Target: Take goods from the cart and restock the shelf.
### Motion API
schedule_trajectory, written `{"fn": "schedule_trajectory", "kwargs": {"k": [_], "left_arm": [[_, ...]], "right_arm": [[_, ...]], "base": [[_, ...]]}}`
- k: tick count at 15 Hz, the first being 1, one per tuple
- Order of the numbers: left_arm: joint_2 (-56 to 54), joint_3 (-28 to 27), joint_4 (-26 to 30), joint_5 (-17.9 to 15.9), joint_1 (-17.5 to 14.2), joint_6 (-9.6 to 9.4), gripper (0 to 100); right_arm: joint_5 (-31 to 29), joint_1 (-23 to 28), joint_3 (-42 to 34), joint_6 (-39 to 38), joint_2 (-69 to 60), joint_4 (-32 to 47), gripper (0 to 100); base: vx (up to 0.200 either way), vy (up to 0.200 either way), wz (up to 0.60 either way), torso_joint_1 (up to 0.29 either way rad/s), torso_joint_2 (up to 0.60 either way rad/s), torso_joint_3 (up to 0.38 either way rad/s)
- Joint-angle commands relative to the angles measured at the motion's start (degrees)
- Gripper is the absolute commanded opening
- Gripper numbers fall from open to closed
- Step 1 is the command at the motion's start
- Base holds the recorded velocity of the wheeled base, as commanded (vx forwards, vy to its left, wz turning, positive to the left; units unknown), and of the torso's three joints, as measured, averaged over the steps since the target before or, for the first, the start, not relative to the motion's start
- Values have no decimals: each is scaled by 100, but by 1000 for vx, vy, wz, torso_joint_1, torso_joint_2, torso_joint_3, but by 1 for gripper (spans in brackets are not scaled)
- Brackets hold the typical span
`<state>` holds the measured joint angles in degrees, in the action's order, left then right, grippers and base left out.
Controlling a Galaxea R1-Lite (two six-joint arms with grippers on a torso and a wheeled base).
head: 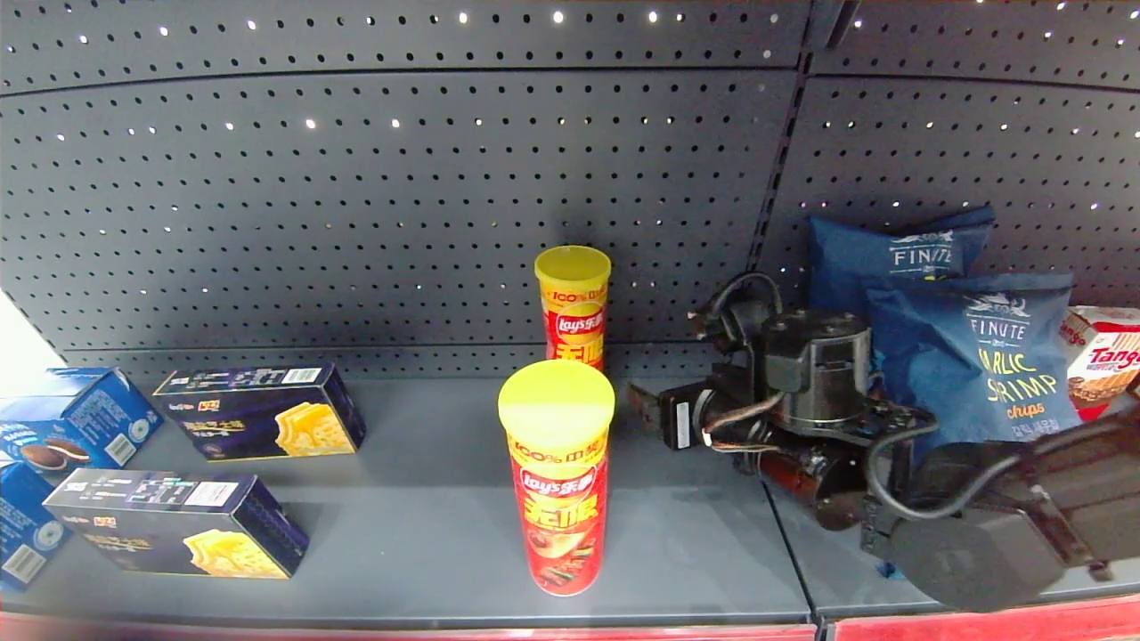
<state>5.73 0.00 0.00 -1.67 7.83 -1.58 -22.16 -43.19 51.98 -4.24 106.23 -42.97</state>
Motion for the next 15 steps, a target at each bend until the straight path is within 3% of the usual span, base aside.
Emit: {"fn": "schedule_trajectory", "kwargs": {"k": [1, 6, 11, 12, 15], "left_arm": [[7, 0, 0, 0, 0, 0, 100], [7, 0, 0, 0, 0, 0, 100], [7, 0, 0, 0, 0, 0, 100], [7, 0, 0, 0, 0, 0, 100], [7, 0, 0, 0, 0, 0, 100]], "right_arm": [[1, -260, -821, 73, -1219, 26, 100], [362, -146, -2737, 855, -3513, 17, 100], [1082, 1225, -4082, 1057, -5613, 395, 100], [1329, 1832, -4284, 1145, -5973, 430, 100], [2049, 3018, -4671, 1101, -6923, 615, 100]], "base": [[0, 0, 0, 0, 0, 0], [0, 0, 0, 0, 0, 0], [0, 0, 0, 0, 0, 0], [0, 0, 0, 0, 0, 0], [0, 0, 0, 0, 0, 0]]}}
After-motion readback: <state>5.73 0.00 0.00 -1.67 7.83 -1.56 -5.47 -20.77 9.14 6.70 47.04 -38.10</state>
